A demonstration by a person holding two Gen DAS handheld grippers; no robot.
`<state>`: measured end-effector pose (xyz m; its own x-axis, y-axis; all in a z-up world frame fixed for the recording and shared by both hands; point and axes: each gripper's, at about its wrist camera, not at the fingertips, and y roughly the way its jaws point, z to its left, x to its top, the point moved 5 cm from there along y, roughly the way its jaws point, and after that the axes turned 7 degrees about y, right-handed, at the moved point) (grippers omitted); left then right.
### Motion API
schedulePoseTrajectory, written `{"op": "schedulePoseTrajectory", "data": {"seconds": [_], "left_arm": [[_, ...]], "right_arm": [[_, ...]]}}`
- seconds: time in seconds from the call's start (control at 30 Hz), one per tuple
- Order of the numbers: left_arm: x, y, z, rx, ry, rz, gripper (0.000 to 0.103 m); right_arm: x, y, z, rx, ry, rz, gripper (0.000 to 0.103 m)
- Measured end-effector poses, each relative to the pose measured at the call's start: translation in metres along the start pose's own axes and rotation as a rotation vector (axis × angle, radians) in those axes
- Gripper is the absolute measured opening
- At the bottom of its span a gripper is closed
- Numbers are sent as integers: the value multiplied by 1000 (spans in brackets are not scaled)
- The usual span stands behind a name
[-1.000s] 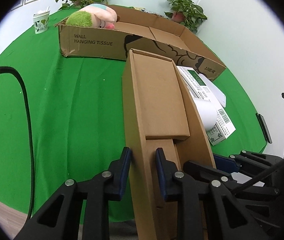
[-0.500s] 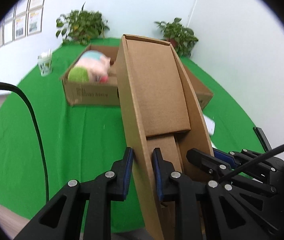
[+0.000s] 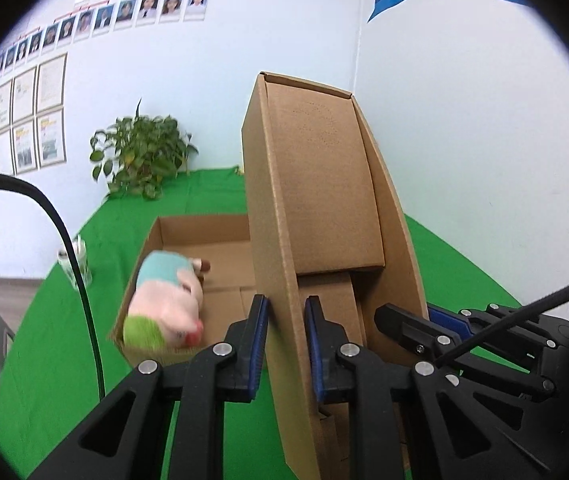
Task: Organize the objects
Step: 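Lower the cardboard tray into the large box beside the pig and release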
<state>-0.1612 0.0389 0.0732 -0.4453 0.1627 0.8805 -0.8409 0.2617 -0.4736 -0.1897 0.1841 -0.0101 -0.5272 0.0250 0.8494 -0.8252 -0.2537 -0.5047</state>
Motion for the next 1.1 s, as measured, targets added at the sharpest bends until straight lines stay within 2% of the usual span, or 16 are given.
{"op": "schedulePoseTrajectory", "data": {"seconds": [0.13,0.27,0.4,0.53,0.7,0.9,1.1], "left_arm": [[32,12,8,1,19,-21,18],[58,36,19,23,43,0,18],[74,70,39,27,28,56,18],[71,110,55,31,10,137,18],[50,151,66,52,12,230,17],[18,195,77,68,0,354,17],[-9,231,85,71,-7,476,15]], "right_arm": [[36,3,-1,3,-2,-27,9],[70,20,0,0,-14,-33,9],[104,58,-3,20,-11,16,9],[124,110,-11,51,2,94,9],[121,175,-24,46,37,190,9],[92,251,-37,55,78,291,9],[58,309,-50,67,139,382,8]]}}
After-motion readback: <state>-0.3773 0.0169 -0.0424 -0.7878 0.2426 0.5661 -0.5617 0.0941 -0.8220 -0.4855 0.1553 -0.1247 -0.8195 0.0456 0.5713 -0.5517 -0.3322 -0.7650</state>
